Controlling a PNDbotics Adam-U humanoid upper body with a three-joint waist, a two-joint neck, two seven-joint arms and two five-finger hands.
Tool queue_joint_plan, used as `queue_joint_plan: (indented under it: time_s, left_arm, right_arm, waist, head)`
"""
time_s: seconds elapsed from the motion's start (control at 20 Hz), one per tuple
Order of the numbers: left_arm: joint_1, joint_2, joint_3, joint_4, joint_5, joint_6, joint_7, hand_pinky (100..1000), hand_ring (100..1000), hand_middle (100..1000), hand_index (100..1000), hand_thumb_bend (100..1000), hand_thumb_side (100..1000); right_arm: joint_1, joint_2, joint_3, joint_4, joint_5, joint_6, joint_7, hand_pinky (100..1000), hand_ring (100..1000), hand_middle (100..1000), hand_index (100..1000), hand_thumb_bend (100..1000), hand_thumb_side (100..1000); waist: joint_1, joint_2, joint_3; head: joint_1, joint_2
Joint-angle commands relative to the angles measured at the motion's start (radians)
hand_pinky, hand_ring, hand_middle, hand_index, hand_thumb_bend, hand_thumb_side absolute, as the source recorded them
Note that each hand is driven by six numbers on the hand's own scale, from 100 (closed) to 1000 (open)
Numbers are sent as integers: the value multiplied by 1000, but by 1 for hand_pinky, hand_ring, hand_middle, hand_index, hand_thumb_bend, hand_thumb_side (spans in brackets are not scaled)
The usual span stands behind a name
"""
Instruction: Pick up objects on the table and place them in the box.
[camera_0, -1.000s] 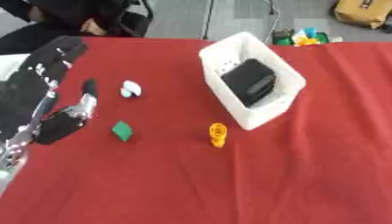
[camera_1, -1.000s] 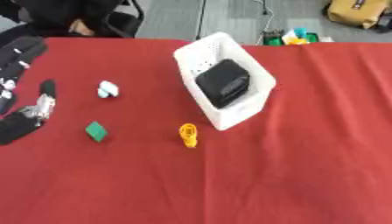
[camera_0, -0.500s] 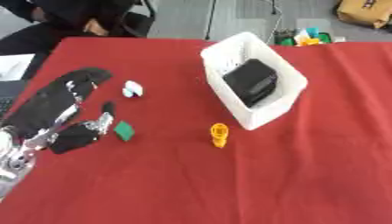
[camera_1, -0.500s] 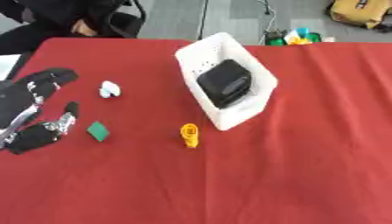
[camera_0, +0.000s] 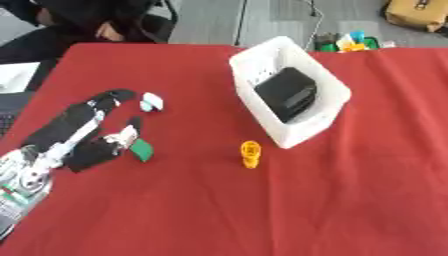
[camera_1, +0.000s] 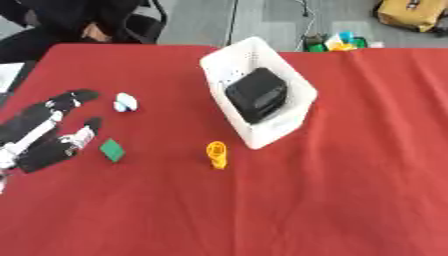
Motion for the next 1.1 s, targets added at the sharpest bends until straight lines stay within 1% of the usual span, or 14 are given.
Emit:
queue_joint_plan:
  time_s: [0.05, 0.3, 0.35, 0.4, 0.5, 0.55, 0.6, 0.65, 0.7, 0.8, 0.85, 0.9, 0.95, 1.1]
  left_arm:
    - [-4, -3, 6, 2, 37, 24, -15, 1000, 1000, 940, 1000, 218, 1000]
    - [11, -46, 11, 15, 58, 38, 6, 1000, 978, 936, 1000, 160, 1000]
    - [17, -56, 12, 19, 44, 38, 20, 1000, 978, 936, 1000, 160, 1000]
    - [23, -67, 13, 23, 27, 37, 32, 1000, 980, 948, 1000, 114, 1000]
    - [62, -151, 32, 36, -72, 53, 70, 1000, 986, 955, 1000, 118, 1000]
    - [75, -182, 36, 37, -116, 59, 79, 1000, 997, 963, 1000, 153, 1000]
    - [88, -211, 43, 35, -153, 66, 83, 1000, 997, 963, 1000, 153, 1000]
    - [98, -237, 49, 33, -179, 73, 81, 1000, 1000, 967, 1000, 196, 1000]
    - [105, -255, 54, 29, -195, 79, 75, 1000, 1000, 967, 1000, 196, 1000]
    - [118, -282, 63, 23, -217, 86, 60, 1000, 1000, 972, 1000, 224, 1000]
    - [124, -295, 69, 21, -226, 89, 56, 1000, 1000, 971, 1000, 267, 1000]
    - [132, -312, 76, 20, -234, 91, 57, 1000, 1000, 971, 1000, 267, 1000]
    - [138, -327, 82, 19, -238, 93, 56, 1000, 1000, 968, 1000, 334, 1000]
    - [149, -362, 99, 10, -224, 100, 60, 1000, 1000, 960, 1000, 378, 1000]
  right_arm:
    - [-5, -14, 2, -23, -4, -1, 8, 734, 772, 678, 744, 100, 1000]
    - [-5, -12, 6, -23, -5, -2, 13, 736, 772, 674, 744, 100, 1000]
    - [-4, -12, 7, -23, -6, -2, 14, 736, 772, 674, 744, 100, 1000]
    - [-4, -13, 8, -23, -6, -2, 15, 737, 772, 669, 742, 100, 1000]
    - [0, -14, 11, -23, -8, 0, 19, 737, 772, 668, 742, 100, 1000]
    - [1, -14, 11, -23, -8, 0, 21, 737, 772, 663, 739, 100, 1000]
    - [2, -14, 11, -23, -9, 0, 21, 737, 772, 663, 739, 100, 1000]
    - [3, -14, 11, -23, -10, 1, 22, 738, 772, 661, 739, 100, 1000]
    - [3, -15, 11, -23, -11, 2, 22, 738, 772, 661, 739, 100, 1000]
    - [3, -14, 11, -23, -12, 4, 23, 739, 772, 660, 738, 100, 1000]
    - [3, -14, 12, -23, -12, 6, 24, 740, 772, 657, 735, 100, 1000]
    - [3, -13, 12, -23, -13, 8, 25, 740, 772, 657, 735, 100, 1000]
    - [3, -13, 12, -23, -13, 10, 25, 739, 771, 654, 735, 100, 1000]
    - [4, -11, 13, -23, -15, 11, 27, 739, 770, 651, 733, 100, 1000]
  waist:
    - [0, -13, -1]
    - [-1, -12, -3]
    - [0, -13, -4]
    - [0, -14, -5]
    - [5, -19, -10]
    - [5, -20, -12]
    - [6, -20, -13]
    - [7, -21, -13]
    - [8, -22, -13]
    - [10, -23, -12]
    - [10, -23, -11]
    - [10, -22, -11]
    - [9, -22, -10]
    - [6, -22, -9]
  head:
    - [2, 5]
    - [3, 6]
    - [3, 7]
    - [4, 8]
    - [6, 14]
    - [6, 15]
    - [6, 16]
    - [8, 18]
    - [9, 20]
    - [11, 21]
    - [9, 20]
    - [8, 19]
    - [7, 18]
    - [6, 17]
